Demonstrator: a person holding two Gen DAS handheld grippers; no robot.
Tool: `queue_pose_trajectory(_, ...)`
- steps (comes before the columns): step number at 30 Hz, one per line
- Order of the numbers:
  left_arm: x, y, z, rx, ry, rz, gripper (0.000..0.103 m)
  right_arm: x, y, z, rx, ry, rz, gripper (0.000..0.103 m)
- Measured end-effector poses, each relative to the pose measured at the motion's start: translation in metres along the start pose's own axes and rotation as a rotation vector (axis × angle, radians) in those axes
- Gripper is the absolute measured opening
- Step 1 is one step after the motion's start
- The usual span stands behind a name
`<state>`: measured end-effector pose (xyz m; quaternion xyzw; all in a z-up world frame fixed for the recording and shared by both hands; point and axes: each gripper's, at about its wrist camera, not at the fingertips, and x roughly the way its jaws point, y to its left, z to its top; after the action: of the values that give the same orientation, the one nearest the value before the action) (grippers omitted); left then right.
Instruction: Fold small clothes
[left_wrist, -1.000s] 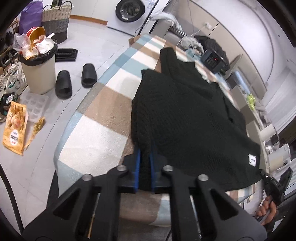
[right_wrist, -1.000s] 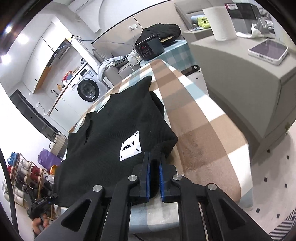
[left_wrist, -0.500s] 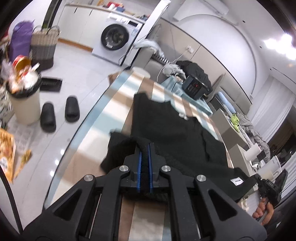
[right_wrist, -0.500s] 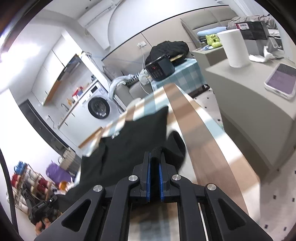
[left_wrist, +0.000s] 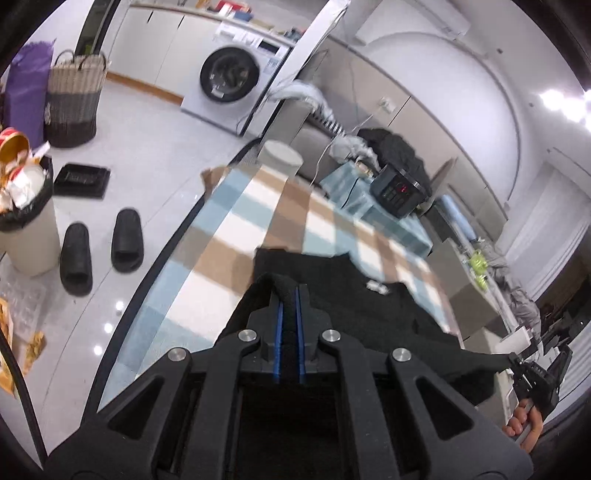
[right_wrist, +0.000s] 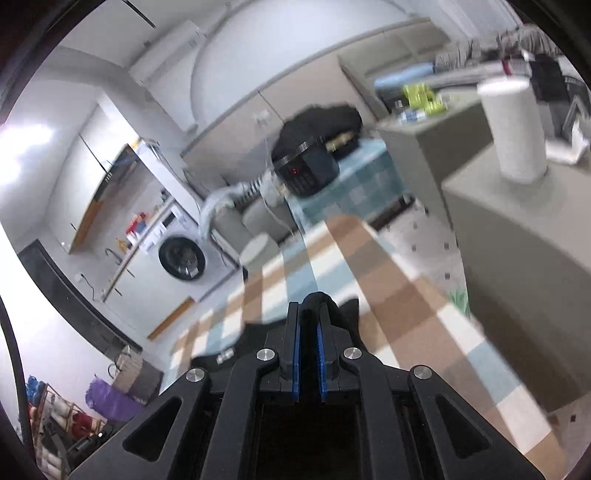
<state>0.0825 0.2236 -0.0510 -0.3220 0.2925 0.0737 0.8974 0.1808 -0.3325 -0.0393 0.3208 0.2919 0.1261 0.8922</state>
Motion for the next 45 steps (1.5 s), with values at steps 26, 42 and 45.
queue_pose_trajectory(26,0.032,0.047,-0.074,-0.073,0.205,-0.004,0.028,0.015,-0.064,-0.054,0.122,0.224,0.011,0.023)
queue_pose_trajectory(42,0.035,0.019,-0.029,-0.089,0.115,-0.097,0.008,0.033,-0.032,-0.016,0.175,0.164,0.153,0.009)
queue_pose_trajectory(45,0.047,0.014,0.0,-0.103,0.074,-0.101,0.008,0.052,-0.023,0.01,0.197,0.12,0.12,0.009)
